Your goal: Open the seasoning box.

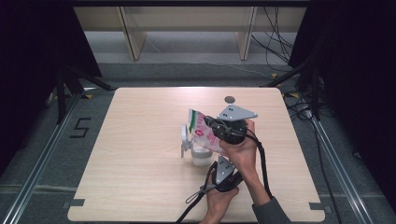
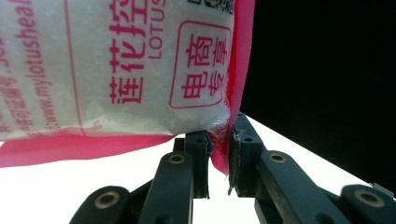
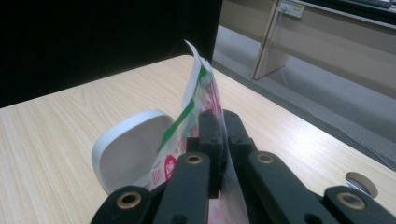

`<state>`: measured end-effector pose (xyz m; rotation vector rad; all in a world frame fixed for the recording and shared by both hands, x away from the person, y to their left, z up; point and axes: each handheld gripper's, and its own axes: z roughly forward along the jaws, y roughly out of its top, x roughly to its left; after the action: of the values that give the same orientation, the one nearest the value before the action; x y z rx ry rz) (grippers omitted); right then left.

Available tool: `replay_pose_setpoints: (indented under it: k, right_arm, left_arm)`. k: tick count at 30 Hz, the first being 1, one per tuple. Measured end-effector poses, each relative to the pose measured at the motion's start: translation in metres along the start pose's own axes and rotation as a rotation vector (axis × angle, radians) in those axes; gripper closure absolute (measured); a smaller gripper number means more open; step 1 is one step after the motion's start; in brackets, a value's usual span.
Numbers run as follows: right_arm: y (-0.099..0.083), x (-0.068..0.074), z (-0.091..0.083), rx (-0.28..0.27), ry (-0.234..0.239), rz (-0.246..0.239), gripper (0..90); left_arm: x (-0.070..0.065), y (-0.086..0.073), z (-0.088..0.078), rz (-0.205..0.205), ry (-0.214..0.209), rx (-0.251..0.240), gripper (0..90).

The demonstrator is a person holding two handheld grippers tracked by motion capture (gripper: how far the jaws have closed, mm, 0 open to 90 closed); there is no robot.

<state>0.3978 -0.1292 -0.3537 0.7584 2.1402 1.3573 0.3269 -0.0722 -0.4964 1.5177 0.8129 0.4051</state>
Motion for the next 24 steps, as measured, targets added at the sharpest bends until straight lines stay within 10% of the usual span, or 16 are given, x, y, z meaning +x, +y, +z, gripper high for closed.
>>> replay_pose_setpoints:
  k: [24]
  right_arm:
    - [0.0002, 0.0024, -0.0007, 0.011, 0.0, 0.011, 89.3]
  left_arm:
    - [0.0002, -0.0003, 0.0005, 0.001, -0.002, -0.003, 79.4]
